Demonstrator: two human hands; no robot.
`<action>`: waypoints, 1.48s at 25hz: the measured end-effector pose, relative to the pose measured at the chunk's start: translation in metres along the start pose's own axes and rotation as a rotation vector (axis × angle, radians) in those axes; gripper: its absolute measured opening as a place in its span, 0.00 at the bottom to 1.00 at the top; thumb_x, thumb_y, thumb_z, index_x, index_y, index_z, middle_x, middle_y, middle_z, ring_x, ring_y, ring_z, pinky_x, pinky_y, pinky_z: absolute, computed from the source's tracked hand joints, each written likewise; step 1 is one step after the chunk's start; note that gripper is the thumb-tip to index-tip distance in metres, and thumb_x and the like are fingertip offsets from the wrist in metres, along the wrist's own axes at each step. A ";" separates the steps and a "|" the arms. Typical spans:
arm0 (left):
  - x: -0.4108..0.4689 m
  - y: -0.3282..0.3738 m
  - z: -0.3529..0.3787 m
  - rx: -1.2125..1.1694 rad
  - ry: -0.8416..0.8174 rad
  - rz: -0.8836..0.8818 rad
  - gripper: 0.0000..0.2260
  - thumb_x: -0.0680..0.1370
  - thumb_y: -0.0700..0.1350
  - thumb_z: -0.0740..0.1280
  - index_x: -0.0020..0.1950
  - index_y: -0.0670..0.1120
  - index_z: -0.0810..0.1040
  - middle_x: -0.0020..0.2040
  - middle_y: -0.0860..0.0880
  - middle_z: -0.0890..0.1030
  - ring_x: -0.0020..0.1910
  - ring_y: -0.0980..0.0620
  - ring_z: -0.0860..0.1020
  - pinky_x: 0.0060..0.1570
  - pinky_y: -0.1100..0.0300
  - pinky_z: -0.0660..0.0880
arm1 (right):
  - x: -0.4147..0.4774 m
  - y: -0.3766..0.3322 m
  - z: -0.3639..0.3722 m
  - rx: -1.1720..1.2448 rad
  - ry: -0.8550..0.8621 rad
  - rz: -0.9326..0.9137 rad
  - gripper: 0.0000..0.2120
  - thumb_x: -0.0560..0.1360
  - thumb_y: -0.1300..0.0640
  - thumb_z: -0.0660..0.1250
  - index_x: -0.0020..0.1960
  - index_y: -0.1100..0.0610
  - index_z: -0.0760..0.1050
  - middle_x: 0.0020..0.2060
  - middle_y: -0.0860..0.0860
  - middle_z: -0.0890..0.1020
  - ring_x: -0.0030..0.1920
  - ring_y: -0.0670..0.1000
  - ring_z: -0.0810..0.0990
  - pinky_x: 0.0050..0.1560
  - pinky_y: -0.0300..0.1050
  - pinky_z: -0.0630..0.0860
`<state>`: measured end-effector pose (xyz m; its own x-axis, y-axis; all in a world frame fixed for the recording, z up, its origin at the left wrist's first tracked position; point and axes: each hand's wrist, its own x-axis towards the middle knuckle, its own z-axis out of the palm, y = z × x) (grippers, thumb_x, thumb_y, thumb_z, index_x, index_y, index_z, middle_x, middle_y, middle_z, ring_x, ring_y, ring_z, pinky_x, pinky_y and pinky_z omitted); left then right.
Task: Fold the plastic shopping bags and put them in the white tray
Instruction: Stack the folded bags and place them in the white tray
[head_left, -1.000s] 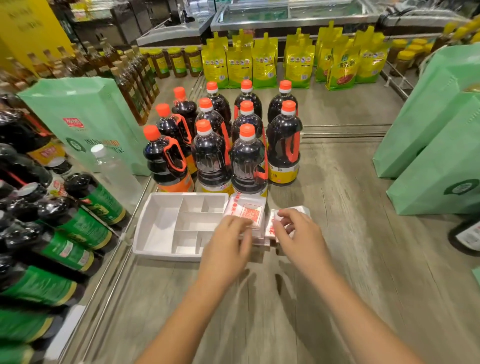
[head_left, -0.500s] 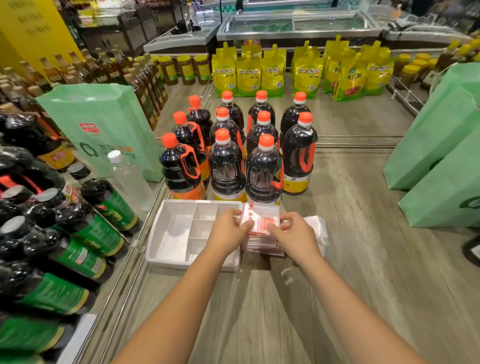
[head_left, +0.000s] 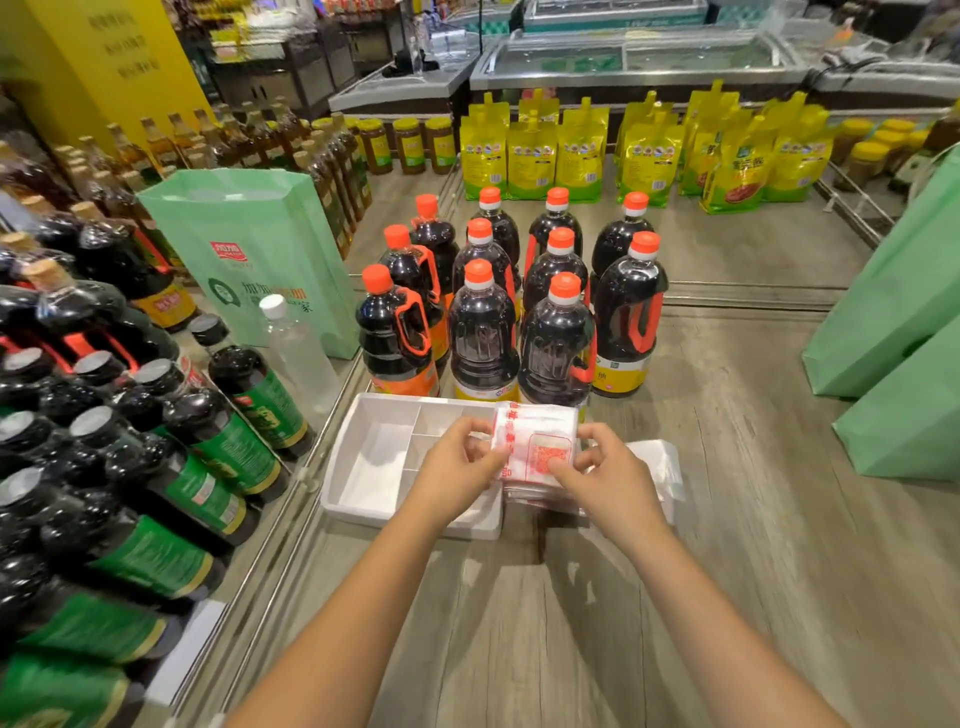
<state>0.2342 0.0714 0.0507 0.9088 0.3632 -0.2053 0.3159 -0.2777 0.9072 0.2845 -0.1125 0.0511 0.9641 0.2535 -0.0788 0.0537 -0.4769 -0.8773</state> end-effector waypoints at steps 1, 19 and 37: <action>-0.005 -0.001 -0.007 -0.004 0.003 -0.003 0.09 0.77 0.47 0.71 0.55 0.51 0.76 0.41 0.48 0.83 0.38 0.55 0.82 0.43 0.56 0.82 | -0.002 -0.003 0.002 -0.021 -0.026 -0.025 0.13 0.72 0.52 0.73 0.53 0.42 0.74 0.35 0.46 0.83 0.36 0.41 0.80 0.37 0.37 0.71; -0.008 -0.093 -0.161 0.155 0.248 -0.016 0.11 0.75 0.47 0.73 0.53 0.46 0.76 0.39 0.49 0.81 0.37 0.51 0.80 0.38 0.58 0.73 | -0.022 -0.075 0.176 -0.149 -0.082 -0.027 0.12 0.76 0.51 0.70 0.58 0.46 0.72 0.34 0.48 0.83 0.36 0.46 0.81 0.40 0.43 0.77; -0.010 -0.139 -0.155 0.659 0.073 0.351 0.14 0.77 0.40 0.68 0.62 0.40 0.79 0.62 0.46 0.73 0.56 0.47 0.77 0.58 0.49 0.76 | -0.033 -0.066 0.210 -0.800 -0.199 -0.333 0.22 0.81 0.56 0.64 0.72 0.50 0.62 0.63 0.53 0.71 0.56 0.53 0.77 0.47 0.43 0.72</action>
<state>0.1389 0.2441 -0.0169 0.9732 0.2066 0.1011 0.1293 -0.8550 0.5023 0.1943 0.0874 0.0123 0.8071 0.5900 -0.0242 0.5608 -0.7787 -0.2814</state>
